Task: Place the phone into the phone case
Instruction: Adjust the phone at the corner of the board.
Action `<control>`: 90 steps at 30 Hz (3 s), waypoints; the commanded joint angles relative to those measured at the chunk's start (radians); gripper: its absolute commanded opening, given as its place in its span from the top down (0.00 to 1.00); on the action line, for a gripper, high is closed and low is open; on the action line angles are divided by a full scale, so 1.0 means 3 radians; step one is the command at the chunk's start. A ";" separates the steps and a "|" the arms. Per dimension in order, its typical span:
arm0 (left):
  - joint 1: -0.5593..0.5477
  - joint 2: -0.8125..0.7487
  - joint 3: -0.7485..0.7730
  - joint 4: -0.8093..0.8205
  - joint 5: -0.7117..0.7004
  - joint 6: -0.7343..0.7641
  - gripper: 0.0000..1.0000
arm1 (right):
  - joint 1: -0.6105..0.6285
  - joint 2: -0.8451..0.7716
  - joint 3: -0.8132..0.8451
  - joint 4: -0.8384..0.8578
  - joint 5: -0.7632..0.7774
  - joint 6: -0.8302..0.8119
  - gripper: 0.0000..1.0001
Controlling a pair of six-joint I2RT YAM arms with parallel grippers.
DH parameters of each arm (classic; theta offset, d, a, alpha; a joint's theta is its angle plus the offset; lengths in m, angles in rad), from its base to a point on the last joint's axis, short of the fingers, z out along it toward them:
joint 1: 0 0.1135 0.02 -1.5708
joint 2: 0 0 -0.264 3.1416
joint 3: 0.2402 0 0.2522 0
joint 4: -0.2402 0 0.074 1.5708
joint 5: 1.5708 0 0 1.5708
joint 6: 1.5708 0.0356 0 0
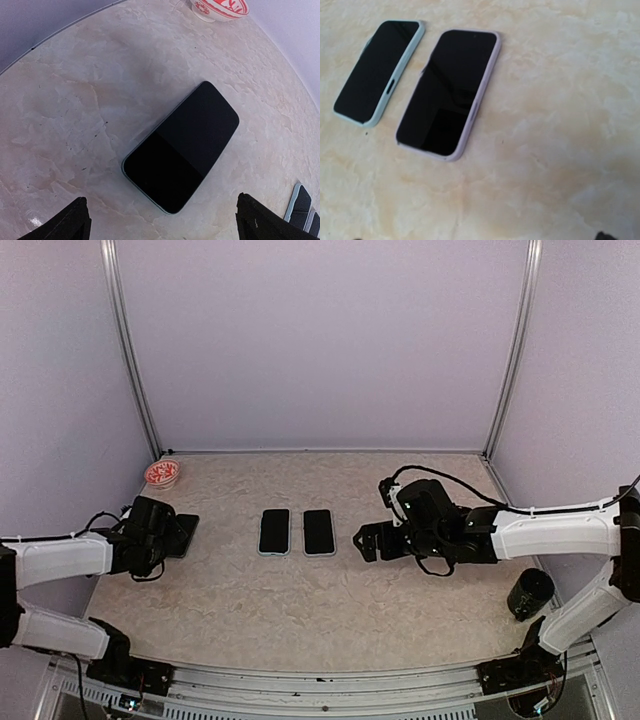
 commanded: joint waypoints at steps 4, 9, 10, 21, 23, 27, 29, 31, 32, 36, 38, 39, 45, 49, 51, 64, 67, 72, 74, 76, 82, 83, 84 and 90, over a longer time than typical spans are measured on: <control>0.0086 0.0234 0.0069 0.0284 -0.0012 0.0031 0.01 | -0.0026 -0.0165 -0.0165 0.0195 -0.0122 -0.0019 0.01; 0.0130 0.0499 0.0087 0.0397 0.0169 0.0065 0.01 | -0.0026 -0.0141 -0.0163 0.0221 -0.0176 -0.0020 0.01; 0.0134 0.0535 0.0082 0.0414 0.0195 0.0063 0.01 | -0.0026 -0.0133 -0.0161 0.0226 -0.0184 -0.0019 0.01; 0.0131 0.0666 -0.0046 0.0683 0.0498 0.0069 0.01 | -0.0026 -0.0030 -0.0096 0.0216 -0.0180 -0.0045 0.00; 0.0132 0.0674 -0.0065 0.0704 0.0540 0.0069 0.01 | -0.0023 -0.0004 -0.0077 0.0214 -0.0184 -0.0051 0.01; 0.0124 0.0628 -0.0105 0.0714 0.0561 0.0080 0.01 | -0.0026 0.0059 -0.0027 0.0208 -0.0192 -0.0062 0.01; 0.0127 0.0583 -0.0124 0.0716 0.0565 0.0082 0.01 | -0.0026 0.0090 -0.0003 0.0207 -0.0207 -0.0064 0.01; 0.0129 0.0539 -0.0144 0.0718 0.0570 0.0081 0.01 | -0.0026 0.0116 0.0014 0.0214 -0.0218 -0.0060 0.01; 0.0129 0.0528 -0.0150 0.0719 0.0578 0.0085 0.01 | -0.0026 0.0127 0.0020 0.0213 -0.0220 -0.0060 0.01; 0.0126 0.0506 -0.0179 0.0759 0.0619 0.0089 0.01 | -0.0026 0.0155 0.0030 0.0236 -0.0231 -0.0055 0.01; 0.0124 0.0506 -0.0194 0.0790 0.0647 0.0093 0.01 | -0.0026 0.0165 0.0032 0.0241 -0.0238 -0.0050 0.01; 0.0125 0.0508 -0.0203 0.0800 0.0655 0.0098 0.01 | -0.0026 0.0170 0.0031 0.0242 -0.0241 -0.0050 0.01; 0.0115 0.0489 -0.0310 0.0923 0.0756 0.0091 0.01 | -0.0025 0.0185 0.0019 0.0247 -0.0247 -0.0040 0.01; 0.0087 0.0468 -0.0330 0.0939 0.0785 0.0089 0.01 | -0.0023 0.0191 0.0025 0.0257 -0.0251 -0.0039 0.01; 0.0073 0.0456 -0.0336 0.0944 0.0803 0.0090 0.01 | -0.0026 0.0196 0.0027 0.0261 -0.0249 -0.0044 0.01; -0.0037 0.0380 -0.0347 0.0918 0.0788 0.0063 0.01 | -0.0026 0.0163 -0.0013 0.0284 -0.0262 -0.0019 0.01; -0.0040 0.0305 -0.0345 0.0865 0.0754 0.0081 0.01 | -0.0029 0.0167 -0.0018 0.0285 -0.0273 -0.0013 0.01; -0.0019 0.0189 -0.0263 0.0754 0.0553 0.0175 0.01 | -0.0024 0.0171 -0.0019 0.0285 -0.0276 -0.0014 0.01; 0.0010 0.0165 -0.0190 0.0693 0.0454 0.0203 0.01 | -0.0026 0.0177 -0.0017 0.0283 -0.0281 -0.0010 0.01; 0.0045 0.0139 -0.0116 0.0660 0.0367 0.0235 0.01 | -0.0026 0.0181 -0.0018 0.0283 -0.0279 -0.0009 0.00; 0.0167 0.0205 0.0154 0.0636 0.0004 0.0395 0.01 | -0.0031 0.0191 -0.0018 0.0283 -0.0281 0.0000 0.00; 0.0197 0.0265 0.0191 0.0652 -0.0004 0.0403 0.01 | -0.0031 0.0196 -0.0016 0.0284 -0.0285 0.0001 0.01; 0.0223 0.0313 0.0232 0.0655 -0.0004 0.0391 0.01 | -0.0031 0.0204 -0.0006 0.0283 -0.0294 -0.0001 0.01; 0.0375 0.0771 0.0433 0.0746 0.0119 0.0321 0.01 | -0.0029 0.0210 0.0011 0.0280 -0.0298 -0.0008 0.00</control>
